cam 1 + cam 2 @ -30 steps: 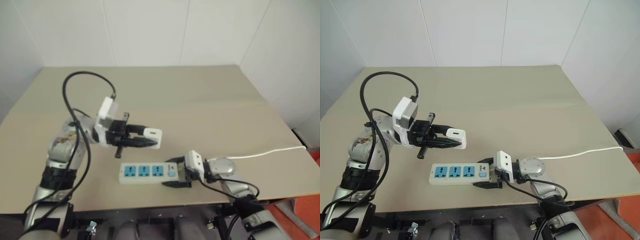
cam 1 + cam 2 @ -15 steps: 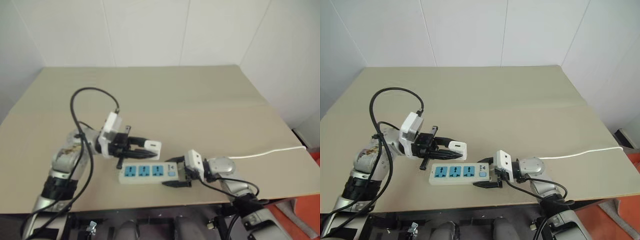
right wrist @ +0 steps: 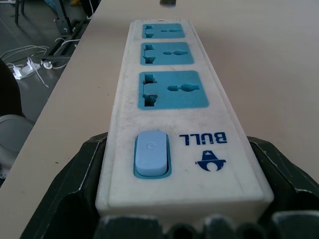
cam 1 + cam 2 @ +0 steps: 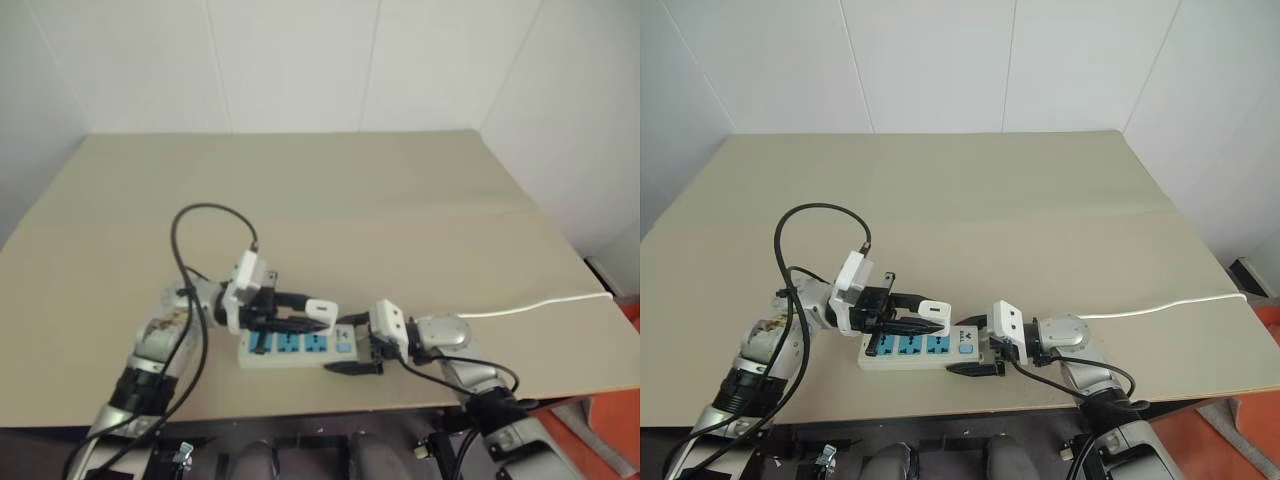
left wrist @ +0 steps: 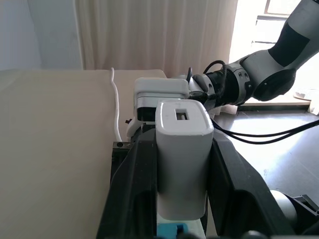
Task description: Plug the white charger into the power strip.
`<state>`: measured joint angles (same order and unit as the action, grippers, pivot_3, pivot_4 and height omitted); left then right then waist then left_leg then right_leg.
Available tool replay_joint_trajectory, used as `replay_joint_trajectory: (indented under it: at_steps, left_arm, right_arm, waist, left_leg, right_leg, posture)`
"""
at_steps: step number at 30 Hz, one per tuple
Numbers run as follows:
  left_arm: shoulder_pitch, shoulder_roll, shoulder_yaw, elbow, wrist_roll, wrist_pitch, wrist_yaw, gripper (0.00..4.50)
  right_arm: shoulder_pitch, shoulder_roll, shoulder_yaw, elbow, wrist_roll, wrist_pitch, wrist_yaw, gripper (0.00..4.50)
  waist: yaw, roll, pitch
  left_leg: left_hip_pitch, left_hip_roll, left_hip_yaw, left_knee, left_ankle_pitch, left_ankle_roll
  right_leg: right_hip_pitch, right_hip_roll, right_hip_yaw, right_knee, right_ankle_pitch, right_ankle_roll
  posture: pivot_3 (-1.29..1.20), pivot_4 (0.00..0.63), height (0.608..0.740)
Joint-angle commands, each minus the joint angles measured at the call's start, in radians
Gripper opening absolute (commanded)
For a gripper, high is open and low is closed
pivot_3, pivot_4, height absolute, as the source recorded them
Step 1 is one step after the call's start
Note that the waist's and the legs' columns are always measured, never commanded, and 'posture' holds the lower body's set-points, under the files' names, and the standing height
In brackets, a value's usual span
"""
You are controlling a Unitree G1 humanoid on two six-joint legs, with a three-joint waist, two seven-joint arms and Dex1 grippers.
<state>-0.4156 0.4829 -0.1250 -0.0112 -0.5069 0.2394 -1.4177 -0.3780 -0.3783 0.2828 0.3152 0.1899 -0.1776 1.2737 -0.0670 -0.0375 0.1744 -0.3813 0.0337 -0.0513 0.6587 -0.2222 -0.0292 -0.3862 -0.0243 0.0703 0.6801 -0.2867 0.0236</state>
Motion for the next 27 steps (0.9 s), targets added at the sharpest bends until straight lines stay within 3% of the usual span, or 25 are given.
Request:
replay_joint_trajectory:
  at_steps: [1, 27]
  left_arm:
    - [0.005, -0.005, -0.005, 0.007, 0.019, -0.05, 0.0, 0.98]
    - [0.035, 0.009, -0.032, 0.065, 0.07, -0.126, -0.034, 0.98]
  right_arm:
    - [0.026, -0.011, 0.029, 0.034, -0.04, 0.023, -0.009, 3.45]
    - [0.016, -0.004, 0.027, 0.041, -0.034, 0.03, -0.009, 3.45]
  waist:
    - [0.0, 0.0, 0.0]
    - [-0.001, 0.0, 0.0]
  left_leg:
    - [0.0, 0.0, 0.0, 0.0, 0.0, 0.0]
    - [0.0, 0.0, 0.0, -0.001, 0.0, 0.0]
  right_leg:
    - [0.0, 0.0, 0.0, 0.0, 0.0, 0.0]
    - [0.0, 0.0, 0.0, -0.001, 0.0, 0.001]
  posture:
    - [0.0, 0.15, 0.74]
    - [0.0, 0.15, 0.74]
